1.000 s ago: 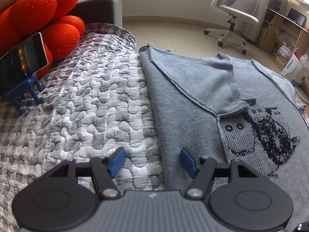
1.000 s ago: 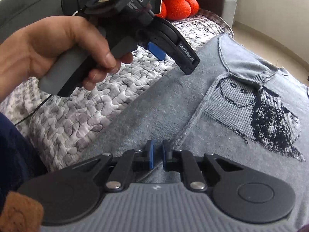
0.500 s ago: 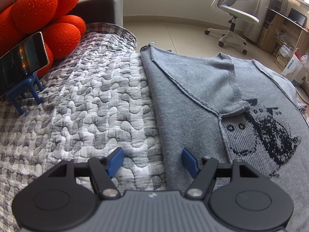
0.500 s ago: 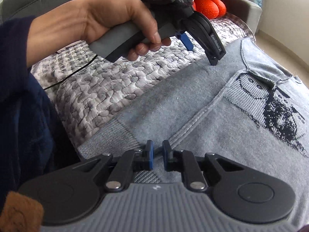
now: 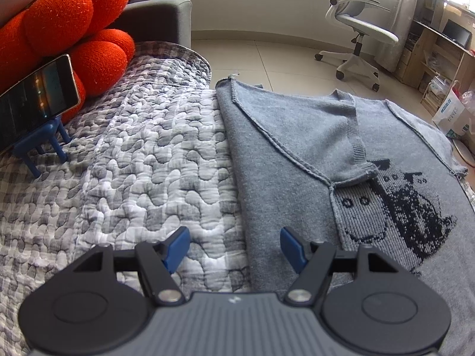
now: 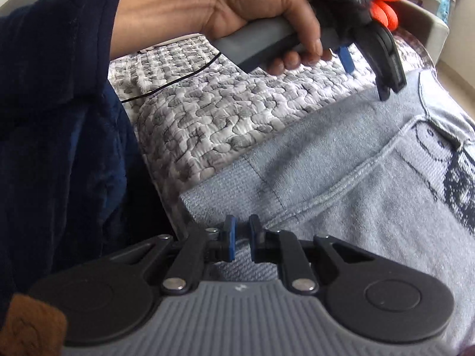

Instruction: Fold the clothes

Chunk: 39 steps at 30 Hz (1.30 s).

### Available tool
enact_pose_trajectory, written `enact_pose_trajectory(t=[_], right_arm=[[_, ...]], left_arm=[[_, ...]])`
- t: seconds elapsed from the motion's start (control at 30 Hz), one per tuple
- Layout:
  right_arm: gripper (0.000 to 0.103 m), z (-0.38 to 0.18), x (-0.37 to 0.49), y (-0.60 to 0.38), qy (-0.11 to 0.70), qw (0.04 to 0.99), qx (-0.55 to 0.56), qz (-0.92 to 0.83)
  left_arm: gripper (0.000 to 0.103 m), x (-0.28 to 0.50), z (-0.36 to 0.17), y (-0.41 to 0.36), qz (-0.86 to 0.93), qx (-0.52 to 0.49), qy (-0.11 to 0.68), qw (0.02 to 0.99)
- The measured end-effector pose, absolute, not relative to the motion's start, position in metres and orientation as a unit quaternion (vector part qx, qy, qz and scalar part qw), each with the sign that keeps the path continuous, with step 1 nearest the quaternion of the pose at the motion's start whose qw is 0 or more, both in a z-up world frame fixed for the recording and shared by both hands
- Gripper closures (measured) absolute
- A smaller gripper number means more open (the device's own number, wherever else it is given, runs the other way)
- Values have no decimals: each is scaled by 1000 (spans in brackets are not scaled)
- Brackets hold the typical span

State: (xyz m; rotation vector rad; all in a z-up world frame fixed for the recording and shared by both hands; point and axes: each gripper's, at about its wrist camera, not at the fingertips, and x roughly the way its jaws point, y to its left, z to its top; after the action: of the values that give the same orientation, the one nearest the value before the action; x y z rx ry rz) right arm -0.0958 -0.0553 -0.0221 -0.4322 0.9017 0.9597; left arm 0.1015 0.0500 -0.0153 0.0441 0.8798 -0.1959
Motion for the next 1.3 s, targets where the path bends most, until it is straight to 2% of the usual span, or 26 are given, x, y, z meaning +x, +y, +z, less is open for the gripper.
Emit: enact_pose_trajectory(t=[0.23, 0.63, 0.87, 1.1, 1.3], right_arm=[[88, -24, -95, -61, 423, 766, -195, 444], [85, -7, -69, -88, 404, 803, -101, 426], [85, -26, -72, -69, 426, 787, -158, 418], [85, -27, -71, -74, 423, 792, -158, 410], [85, -26, -65, -84, 419, 810, -135, 389]], left_arm=[[34, 98, -22, 34, -104, 49, 432, 894], [34, 96, -20, 31, -105, 47, 427, 897], [34, 95, -16, 26, -102, 51, 420, 900], [34, 91, -21, 13, -106, 71, 424, 896], [34, 91, -13, 14, -104, 49, 415, 902]])
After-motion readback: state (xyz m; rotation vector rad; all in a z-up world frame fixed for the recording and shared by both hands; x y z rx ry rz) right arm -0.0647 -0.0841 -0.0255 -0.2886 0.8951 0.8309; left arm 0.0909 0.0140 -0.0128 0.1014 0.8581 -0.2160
